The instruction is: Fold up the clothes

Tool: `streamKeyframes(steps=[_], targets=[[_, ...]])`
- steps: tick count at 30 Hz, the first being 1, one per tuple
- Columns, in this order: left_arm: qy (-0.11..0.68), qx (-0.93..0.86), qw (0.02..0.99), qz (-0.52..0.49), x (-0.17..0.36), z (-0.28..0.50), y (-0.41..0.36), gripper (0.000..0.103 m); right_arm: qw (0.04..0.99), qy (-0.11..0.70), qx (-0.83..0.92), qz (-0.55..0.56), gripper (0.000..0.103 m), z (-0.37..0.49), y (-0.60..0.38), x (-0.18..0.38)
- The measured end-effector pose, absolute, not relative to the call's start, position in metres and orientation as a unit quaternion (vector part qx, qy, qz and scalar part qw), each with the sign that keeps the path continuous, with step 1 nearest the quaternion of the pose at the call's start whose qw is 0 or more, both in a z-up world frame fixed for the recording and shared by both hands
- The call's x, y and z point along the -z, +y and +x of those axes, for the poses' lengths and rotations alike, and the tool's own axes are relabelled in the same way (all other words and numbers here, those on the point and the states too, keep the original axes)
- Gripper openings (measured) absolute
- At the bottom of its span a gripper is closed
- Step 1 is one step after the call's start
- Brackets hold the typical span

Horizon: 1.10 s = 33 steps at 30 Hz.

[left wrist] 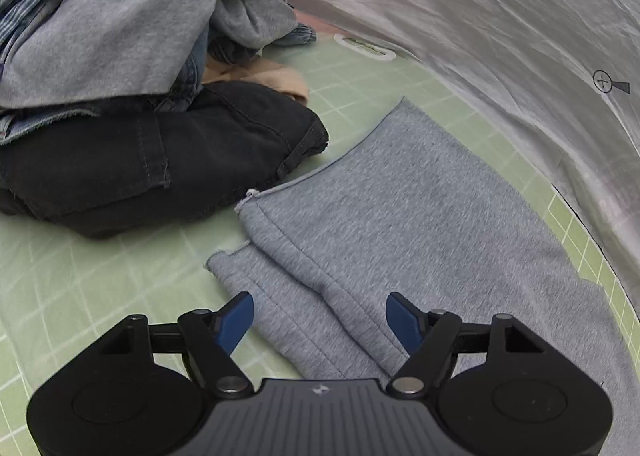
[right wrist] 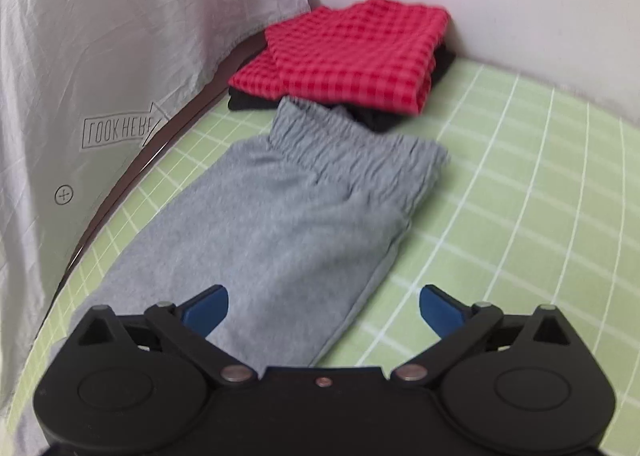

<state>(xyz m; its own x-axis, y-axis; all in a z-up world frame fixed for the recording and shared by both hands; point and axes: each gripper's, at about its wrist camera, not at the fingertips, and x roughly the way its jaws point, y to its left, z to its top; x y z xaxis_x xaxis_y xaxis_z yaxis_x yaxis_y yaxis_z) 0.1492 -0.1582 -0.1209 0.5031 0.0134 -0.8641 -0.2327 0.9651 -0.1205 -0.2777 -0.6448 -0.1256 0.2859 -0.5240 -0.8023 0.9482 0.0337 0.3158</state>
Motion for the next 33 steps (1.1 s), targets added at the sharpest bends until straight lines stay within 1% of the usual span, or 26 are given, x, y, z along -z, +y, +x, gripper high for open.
streamKeyframes(steps=[1,4,6,12,14,15,16,17,18,19,20,21,22,25,30,33], targets=[[0.494,-0.070,0.860,-0.113,0.123,0.148,-0.158,0.079,0.677,0.253,0.542,0.429,0.103,-0.273,-0.642,0.130],[0.487,-0.069,0.867,-0.076,0.123,0.151,-0.166,0.081,0.687,0.268,0.532,0.416,0.103,-0.258,-0.637,0.139],[0.484,-0.063,0.870,-0.076,0.124,0.154,-0.168,0.083,0.692,0.275,0.523,0.414,0.103,-0.248,-0.637,0.143],[0.490,-0.086,0.862,-0.101,0.131,0.159,-0.158,0.083,0.692,0.305,0.512,0.407,0.102,-0.233,-0.639,0.147],[0.489,-0.091,0.860,-0.112,0.133,0.159,-0.152,0.083,0.696,0.317,0.509,0.396,0.098,-0.228,-0.638,0.145],[0.489,-0.094,0.859,-0.118,0.135,0.159,-0.150,0.081,0.697,0.323,0.507,0.390,0.091,-0.226,-0.638,0.144],[0.489,-0.096,0.858,-0.124,0.136,0.159,-0.147,0.075,0.699,0.329,0.505,0.384,0.079,-0.223,-0.637,0.143],[0.489,-0.099,0.857,-0.130,0.137,0.158,-0.144,0.069,0.701,0.335,0.503,0.379,0.071,-0.221,-0.637,0.142],[0.486,-0.101,0.858,-0.133,0.138,0.157,-0.142,0.057,0.705,0.336,0.497,0.378,0.052,-0.220,-0.636,0.141],[0.482,-0.103,0.860,-0.130,0.138,0.156,-0.141,0.048,0.711,0.332,0.487,0.384,0.034,-0.220,-0.636,0.140],[0.477,-0.106,0.864,-0.123,0.138,0.156,-0.140,0.041,0.714,0.328,0.482,0.387,0.027,-0.221,-0.635,0.141],[0.473,-0.108,0.866,-0.116,0.138,0.156,-0.139,0.023,0.716,0.325,0.481,0.388,0.018,-0.222,-0.634,0.141],[0.471,-0.109,0.868,-0.110,0.139,0.156,-0.136,0.005,0.719,0.322,0.479,0.387,0.014,-0.224,-0.633,0.142],[0.469,-0.096,0.871,-0.112,0.139,0.156,-0.125,0.003,0.727,0.312,0.476,0.383,0.009,-0.231,-0.631,0.141],[0.467,-0.091,0.873,-0.104,0.129,0.142,-0.103,0.003,0.725,0.298,0.486,0.385,0.008,-0.258,-0.633,0.133],[0.465,-0.077,0.875,-0.106,0.118,0.121,-0.087,0.003,0.723,0.292,0.499,0.379,0.008,-0.278,-0.636,0.127]])
